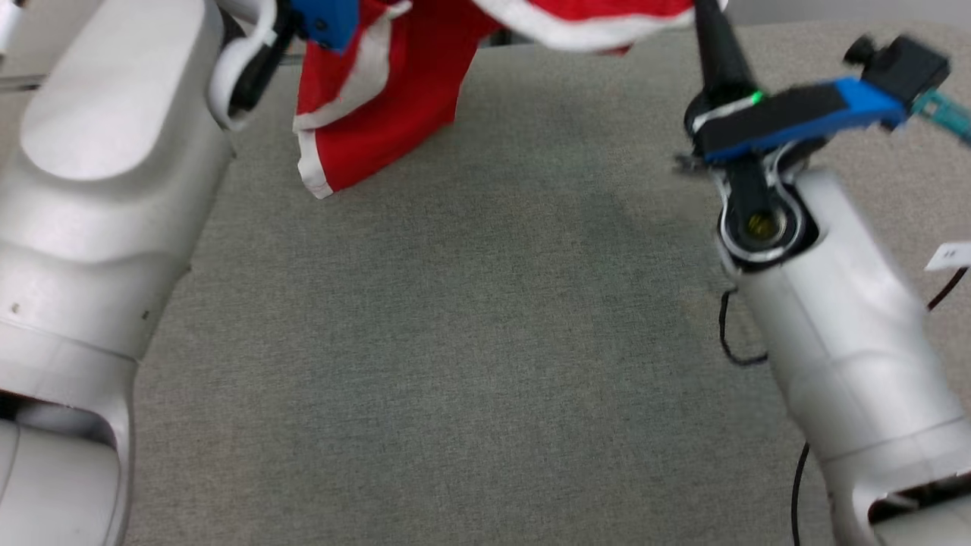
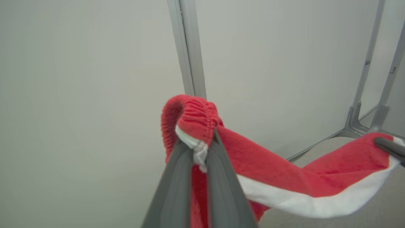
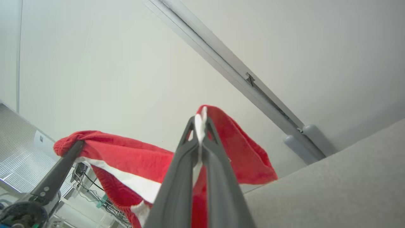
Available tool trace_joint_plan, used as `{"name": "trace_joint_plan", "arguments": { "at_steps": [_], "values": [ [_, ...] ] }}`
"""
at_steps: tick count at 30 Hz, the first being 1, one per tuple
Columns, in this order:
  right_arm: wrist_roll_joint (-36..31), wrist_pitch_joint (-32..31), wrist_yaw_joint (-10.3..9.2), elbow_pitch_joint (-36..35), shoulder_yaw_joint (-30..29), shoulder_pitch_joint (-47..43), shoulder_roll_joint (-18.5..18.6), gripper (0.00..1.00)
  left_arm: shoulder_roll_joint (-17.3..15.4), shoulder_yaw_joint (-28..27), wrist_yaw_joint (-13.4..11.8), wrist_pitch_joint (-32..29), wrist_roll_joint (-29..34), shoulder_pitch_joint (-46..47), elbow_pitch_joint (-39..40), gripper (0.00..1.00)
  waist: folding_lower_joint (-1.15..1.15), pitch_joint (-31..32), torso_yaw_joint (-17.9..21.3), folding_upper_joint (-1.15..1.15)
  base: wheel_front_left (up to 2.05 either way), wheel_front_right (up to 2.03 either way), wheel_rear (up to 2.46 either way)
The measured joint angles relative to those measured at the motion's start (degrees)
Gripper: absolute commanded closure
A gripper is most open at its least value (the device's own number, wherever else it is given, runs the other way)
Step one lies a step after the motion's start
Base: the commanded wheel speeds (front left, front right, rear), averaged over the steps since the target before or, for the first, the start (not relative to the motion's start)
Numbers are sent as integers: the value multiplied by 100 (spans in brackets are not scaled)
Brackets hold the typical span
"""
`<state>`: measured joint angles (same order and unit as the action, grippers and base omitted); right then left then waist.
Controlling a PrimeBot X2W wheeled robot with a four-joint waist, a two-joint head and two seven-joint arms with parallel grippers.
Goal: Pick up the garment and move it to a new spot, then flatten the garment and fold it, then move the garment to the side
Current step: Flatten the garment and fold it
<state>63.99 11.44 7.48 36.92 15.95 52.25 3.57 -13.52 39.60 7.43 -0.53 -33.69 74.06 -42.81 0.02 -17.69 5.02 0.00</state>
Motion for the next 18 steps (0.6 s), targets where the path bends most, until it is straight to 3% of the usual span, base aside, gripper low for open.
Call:
{"name": "trace_joint_plan", "arguments": {
  "at_steps": [10, 15, 18],
  "values": [
    [-693, 355, 1, 434, -786, 2599, 268, 100, 274, -601, -242, 1365, -11, 1635, -960, 100, -1, -595, 89, 0, 0, 0, 0],
    [-1107, 359, 1, 267, -1239, 2886, 271, 100, 493, -882, -198, 1536, -169, 1788, -1196, 100, -1, -897, 27, 0, 0, 0, 0],
    [-1088, 358, 1, 198, -1174, 2673, 227, 100, 503, -984, -123, 1551, -298, 1347, -1382, 100, -1, -1029, 19, 0, 0, 0, 0]
  ]
}}
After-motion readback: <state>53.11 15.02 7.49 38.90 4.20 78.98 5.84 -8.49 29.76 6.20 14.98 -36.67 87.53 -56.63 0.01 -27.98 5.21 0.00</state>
